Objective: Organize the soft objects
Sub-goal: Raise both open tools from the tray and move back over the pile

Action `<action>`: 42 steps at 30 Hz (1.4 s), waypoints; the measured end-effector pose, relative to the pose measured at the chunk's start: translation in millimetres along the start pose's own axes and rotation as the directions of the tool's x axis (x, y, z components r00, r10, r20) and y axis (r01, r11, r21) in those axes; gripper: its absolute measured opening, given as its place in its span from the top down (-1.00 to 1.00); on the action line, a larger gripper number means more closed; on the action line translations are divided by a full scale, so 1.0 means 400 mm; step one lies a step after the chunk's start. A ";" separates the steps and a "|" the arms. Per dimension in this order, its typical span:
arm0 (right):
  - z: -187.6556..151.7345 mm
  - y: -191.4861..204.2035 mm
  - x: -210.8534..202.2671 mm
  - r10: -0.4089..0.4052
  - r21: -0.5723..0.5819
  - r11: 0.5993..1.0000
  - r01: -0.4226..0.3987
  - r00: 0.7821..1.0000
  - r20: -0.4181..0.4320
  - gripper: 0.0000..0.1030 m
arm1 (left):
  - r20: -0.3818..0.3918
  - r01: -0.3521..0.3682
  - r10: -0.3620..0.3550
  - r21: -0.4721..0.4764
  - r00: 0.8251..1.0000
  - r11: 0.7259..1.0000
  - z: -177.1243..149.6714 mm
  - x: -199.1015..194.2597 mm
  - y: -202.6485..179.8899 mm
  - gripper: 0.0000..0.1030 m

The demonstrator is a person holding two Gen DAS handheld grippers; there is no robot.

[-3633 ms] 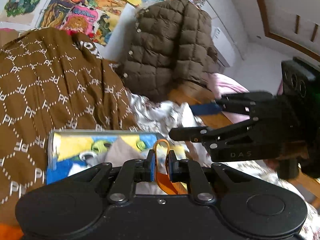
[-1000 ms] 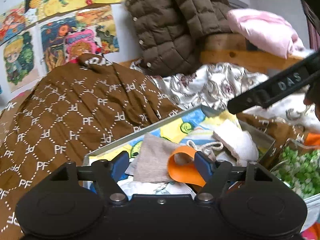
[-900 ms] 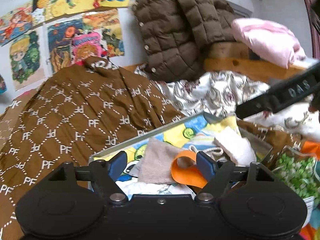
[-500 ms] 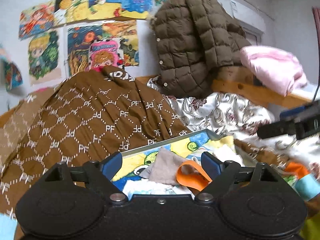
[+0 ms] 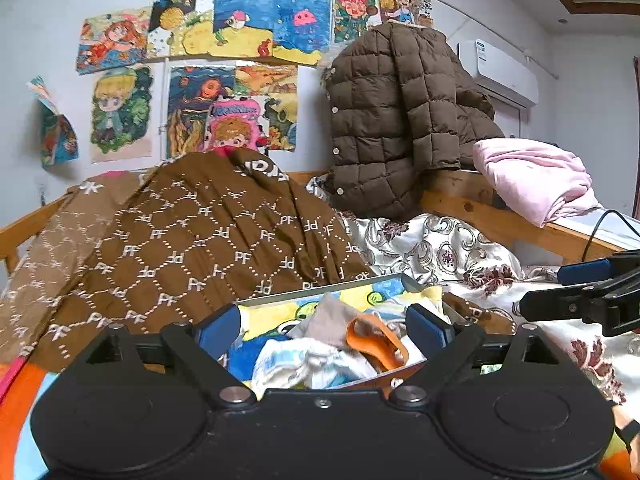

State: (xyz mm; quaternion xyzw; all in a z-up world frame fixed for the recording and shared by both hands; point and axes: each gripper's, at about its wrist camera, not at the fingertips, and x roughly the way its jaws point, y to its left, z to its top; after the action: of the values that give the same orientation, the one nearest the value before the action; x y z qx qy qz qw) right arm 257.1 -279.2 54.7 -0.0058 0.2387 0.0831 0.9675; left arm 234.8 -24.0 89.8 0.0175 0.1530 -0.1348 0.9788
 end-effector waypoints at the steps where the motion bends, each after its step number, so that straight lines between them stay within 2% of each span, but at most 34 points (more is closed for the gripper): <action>1: -0.011 0.009 -0.021 0.002 -0.001 1.000 -0.002 1.000 0.007 -0.99 | 0.006 -0.004 0.004 0.010 1.000 1.000 -0.008 -0.023 -0.005 -0.78; 5: -0.066 0.041 -0.106 -0.009 -0.009 1.000 0.010 1.000 0.021 -0.99 | 0.027 0.000 -0.001 0.025 1.000 1.000 -0.036 -0.116 -0.027 -0.80; 10: -0.137 0.069 -0.214 -0.015 0.046 0.999 0.013 0.999 0.047 -0.99 | 0.076 0.030 -0.032 0.024 0.997 0.999 -0.079 -0.232 -0.058 -0.87; 14: -0.197 0.081 -0.279 -0.032 0.082 0.996 0.026 0.997 0.073 -0.99 | 0.086 0.059 -0.065 0.077 0.994 0.995 -0.121 -0.306 -0.097 -0.89; 19: -0.275 0.097 -0.361 -0.069 0.123 0.991 0.057 0.993 0.098 -0.99 | 0.067 0.079 -0.086 0.097 0.994 0.992 -0.171 -0.358 -0.132 -0.90; 23: -0.319 0.098 -0.386 -0.107 0.143 0.985 0.091 0.989 0.107 -0.99 | 0.007 0.052 -0.053 0.086 0.999 0.995 -0.207 -0.374 -0.154 -0.90; 32: -0.416 0.129 -0.437 -0.157 0.086 0.986 0.146 0.977 0.146 -0.99 | -0.069 -0.016 0.014 -0.038 0.998 0.999 -0.247 -0.385 -0.145 -0.90; 42: -0.469 0.155 -0.380 -0.119 0.046 0.992 0.115 0.988 0.098 -0.99 | -0.129 -0.130 0.120 -0.079 0.984 0.988 -0.283 -0.379 -0.137 -0.90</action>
State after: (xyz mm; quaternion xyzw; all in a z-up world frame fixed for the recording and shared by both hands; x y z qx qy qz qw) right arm 27.9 -251.6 -39.5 0.0039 0.1906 0.0216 0.9814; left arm 47.6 -29.1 28.5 -0.0072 0.2179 -0.0649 0.9738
